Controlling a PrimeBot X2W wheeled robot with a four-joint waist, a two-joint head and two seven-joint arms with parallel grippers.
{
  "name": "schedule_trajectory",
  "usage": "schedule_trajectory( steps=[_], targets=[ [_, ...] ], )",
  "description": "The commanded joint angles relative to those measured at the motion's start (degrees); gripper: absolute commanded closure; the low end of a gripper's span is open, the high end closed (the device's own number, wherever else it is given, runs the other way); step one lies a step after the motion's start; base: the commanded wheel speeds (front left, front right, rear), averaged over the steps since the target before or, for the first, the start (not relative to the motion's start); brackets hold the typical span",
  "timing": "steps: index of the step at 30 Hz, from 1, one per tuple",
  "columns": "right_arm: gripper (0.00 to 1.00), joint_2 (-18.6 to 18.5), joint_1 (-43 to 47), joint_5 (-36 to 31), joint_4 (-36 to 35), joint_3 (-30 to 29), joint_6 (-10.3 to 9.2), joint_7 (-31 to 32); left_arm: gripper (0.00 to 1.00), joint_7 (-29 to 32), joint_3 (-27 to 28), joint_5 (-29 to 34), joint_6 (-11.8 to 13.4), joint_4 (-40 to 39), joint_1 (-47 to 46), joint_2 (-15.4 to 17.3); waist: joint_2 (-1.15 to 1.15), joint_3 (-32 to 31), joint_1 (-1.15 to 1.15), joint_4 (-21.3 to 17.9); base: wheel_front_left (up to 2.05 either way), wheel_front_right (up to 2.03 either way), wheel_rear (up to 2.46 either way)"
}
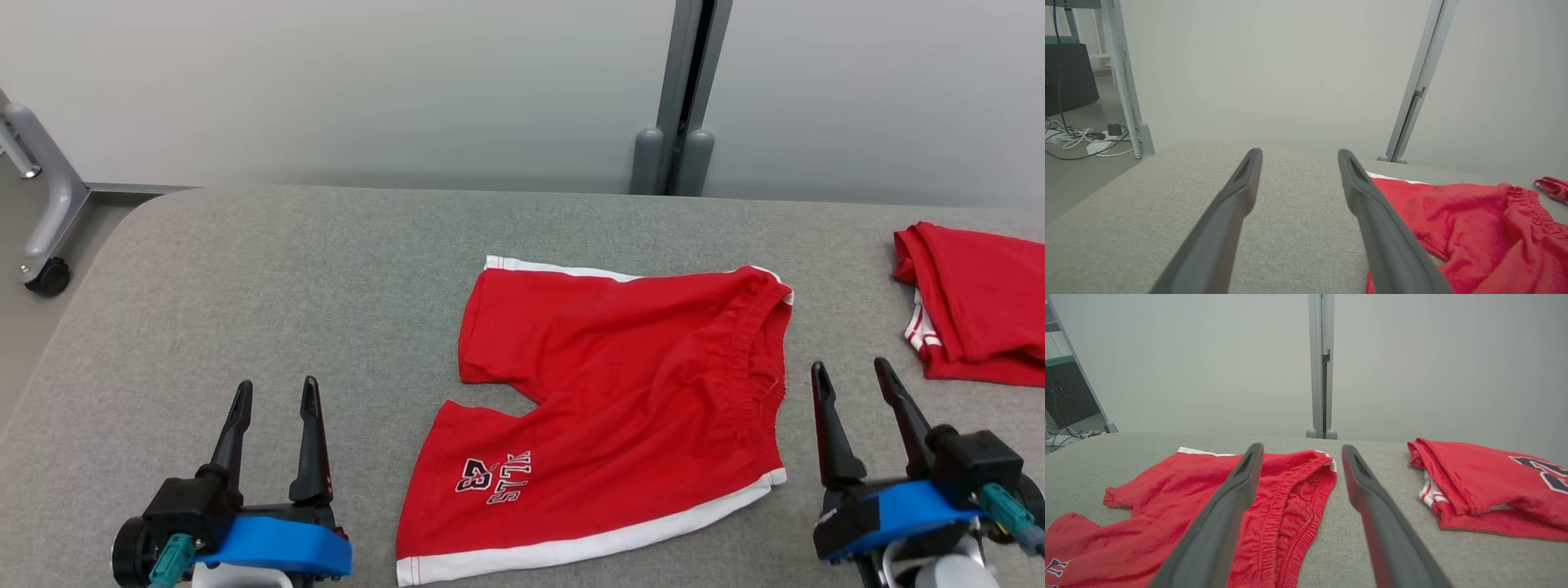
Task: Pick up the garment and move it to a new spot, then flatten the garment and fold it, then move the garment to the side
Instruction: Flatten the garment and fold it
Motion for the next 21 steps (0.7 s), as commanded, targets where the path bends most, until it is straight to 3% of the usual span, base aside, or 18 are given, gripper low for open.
schedule_trajectory(
  steps=[1, 11, 21],
  targets=[
    [0.0, 0.25, 2.13, -0.4, -1.89, -0.14, 0.01, 0.75, 0.0, -0.26, 0.11, 0.41, -0.19, -0.13, 0.13, -0.04, 0.0, -0.06, 0.0, -0.08, 0.0, 0.0, 0.0],
    [0.0, 0.48, 9.6, 0.71, -12.63, 0.64, 0.01, 5.56, 0.0, -0.26, 0.12, 0.65, -0.33, 0.15, 0.77, -0.03, 0.0, -0.67, 0.0, -0.25, 0.0, 0.0, 0.0],
    [0.0, 0.48, 10.95, -0.2, -11.67, 1.22, 0.01, 7.77, 0.0, -0.26, -1.91, 0.76, -0.6, 1.5, 1.37, -0.04, 0.0, -1.33, 0.0, 0.04, 0.0, 0.0, 0.0]
  ],
)
